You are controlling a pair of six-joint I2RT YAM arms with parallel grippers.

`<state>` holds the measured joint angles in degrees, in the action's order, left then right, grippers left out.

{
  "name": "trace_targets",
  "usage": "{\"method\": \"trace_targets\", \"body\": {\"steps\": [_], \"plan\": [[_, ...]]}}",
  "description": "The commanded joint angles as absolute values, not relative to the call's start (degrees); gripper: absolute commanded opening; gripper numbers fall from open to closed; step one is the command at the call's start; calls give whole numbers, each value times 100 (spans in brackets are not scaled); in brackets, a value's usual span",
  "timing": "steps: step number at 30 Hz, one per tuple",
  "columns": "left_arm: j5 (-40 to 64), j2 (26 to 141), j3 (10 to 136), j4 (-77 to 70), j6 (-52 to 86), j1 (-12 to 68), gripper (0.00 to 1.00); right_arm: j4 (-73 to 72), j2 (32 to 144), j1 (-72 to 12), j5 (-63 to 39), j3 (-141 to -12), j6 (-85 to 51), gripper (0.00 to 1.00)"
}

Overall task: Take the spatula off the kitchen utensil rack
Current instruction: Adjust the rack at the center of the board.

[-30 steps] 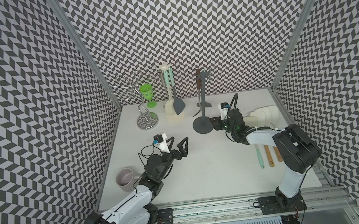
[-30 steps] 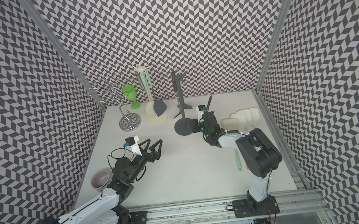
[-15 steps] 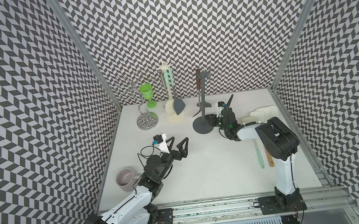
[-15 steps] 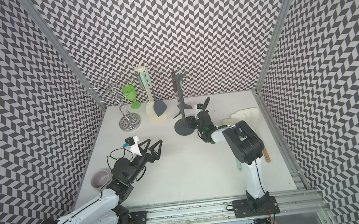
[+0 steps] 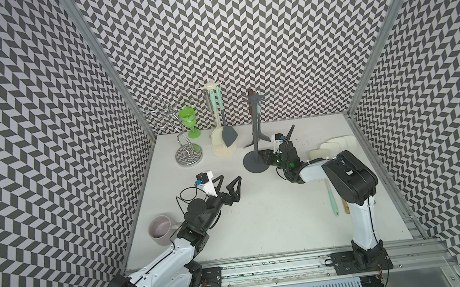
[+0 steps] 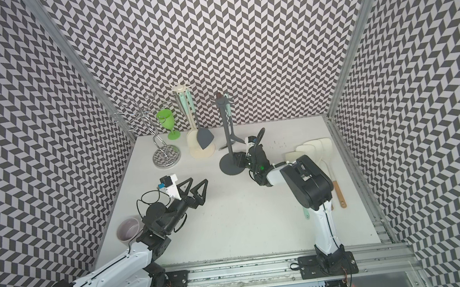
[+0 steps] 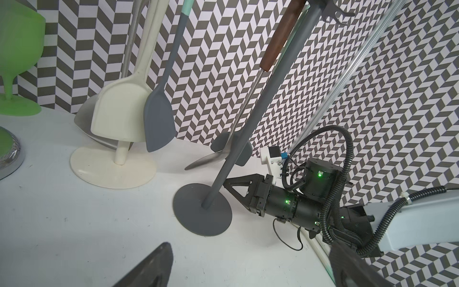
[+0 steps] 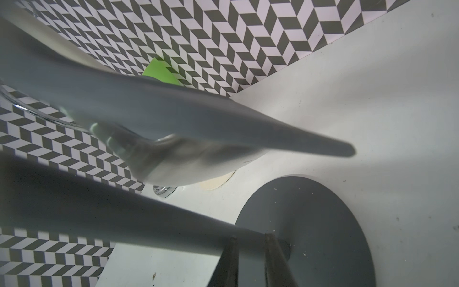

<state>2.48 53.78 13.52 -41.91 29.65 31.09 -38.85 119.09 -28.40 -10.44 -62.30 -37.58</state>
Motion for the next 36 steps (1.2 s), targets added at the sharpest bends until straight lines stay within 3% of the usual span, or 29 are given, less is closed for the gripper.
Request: {"method": "trace_targets", "body": {"steps": [1,15,22,29,36], "plan": [[308,5274,1283,-4325,2950,3085,100,-4472,11986,-3000,-1178,-6213,-3867,21],[331,5040,1258,-4245,2911,3094,100,-4677,11966,-3402,-1316,-6082,-3766,24],[420,5023,1247,-4262,2859,3111,100,-4661,11310,-3432,-1502,-5323,-3479,29],[701,5332,1375,-4324,2880,3203,100,-3754,10298,-3412,-1816,-4852,-2655,41],[831,5785,1633,-4301,2692,3594,100,-2908,9230,-3263,-1891,-4697,-2128,64]]}}
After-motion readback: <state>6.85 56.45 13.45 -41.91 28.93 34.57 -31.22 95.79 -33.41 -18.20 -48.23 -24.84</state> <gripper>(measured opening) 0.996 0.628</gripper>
